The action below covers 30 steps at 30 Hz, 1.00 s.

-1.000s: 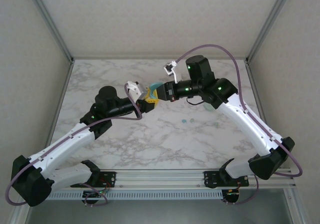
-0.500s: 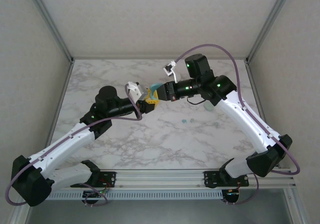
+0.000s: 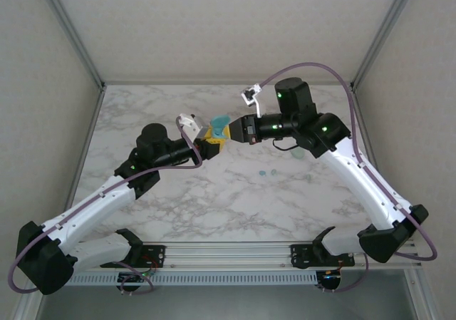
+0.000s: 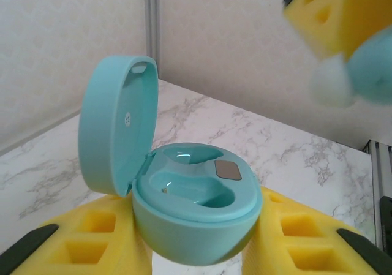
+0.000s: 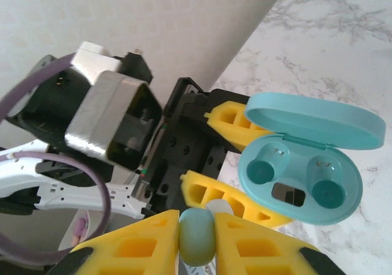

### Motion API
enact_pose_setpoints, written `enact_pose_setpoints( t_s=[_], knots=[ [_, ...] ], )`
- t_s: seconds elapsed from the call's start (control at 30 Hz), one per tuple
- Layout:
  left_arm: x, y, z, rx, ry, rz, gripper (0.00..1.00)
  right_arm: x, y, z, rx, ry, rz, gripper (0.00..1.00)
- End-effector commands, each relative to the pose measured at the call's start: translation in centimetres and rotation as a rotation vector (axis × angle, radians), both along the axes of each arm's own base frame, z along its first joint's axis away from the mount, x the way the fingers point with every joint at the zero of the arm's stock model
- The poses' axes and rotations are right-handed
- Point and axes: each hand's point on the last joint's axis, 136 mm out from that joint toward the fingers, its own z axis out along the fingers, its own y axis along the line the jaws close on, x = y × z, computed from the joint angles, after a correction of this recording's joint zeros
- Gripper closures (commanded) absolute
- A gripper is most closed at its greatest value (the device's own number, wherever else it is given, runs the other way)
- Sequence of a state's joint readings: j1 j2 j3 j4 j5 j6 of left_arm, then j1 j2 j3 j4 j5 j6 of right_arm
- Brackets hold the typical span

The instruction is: Insert the wireless bluetooth earbuds into the charging case

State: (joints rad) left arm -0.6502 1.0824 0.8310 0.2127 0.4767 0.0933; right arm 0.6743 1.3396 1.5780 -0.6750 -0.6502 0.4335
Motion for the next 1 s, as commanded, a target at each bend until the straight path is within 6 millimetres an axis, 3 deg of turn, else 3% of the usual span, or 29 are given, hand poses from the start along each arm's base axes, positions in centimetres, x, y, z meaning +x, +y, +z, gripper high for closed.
enact_pose_setpoints(
  t_s=[0.0,0.3,0.63,0.97],
  knots=[
    [0.1,0.4,0.7,-0.015,-0.037,0.019,0.74,-0.7,-0.7,-0.1,-0.01,0.014,0.011,0.79],
    [-1.5,0.2,1.5,0.002,-0.092,-0.061,0.74,0.5,-1.3,-0.8,-0.003,0.085,-0.025,0.79],
    [-1.7,-0.3,1.9,-0.013,-0.07,-0.096,0.74,0.7,0.6,0.3,0.09,0.121,0.046,0.79],
    [-1.2,-0.9,2.8,-0.077,-0.048,-0.099,0.73,1.5,1.5,-2.4,0.025,0.174,0.032,0.79]
  ],
)
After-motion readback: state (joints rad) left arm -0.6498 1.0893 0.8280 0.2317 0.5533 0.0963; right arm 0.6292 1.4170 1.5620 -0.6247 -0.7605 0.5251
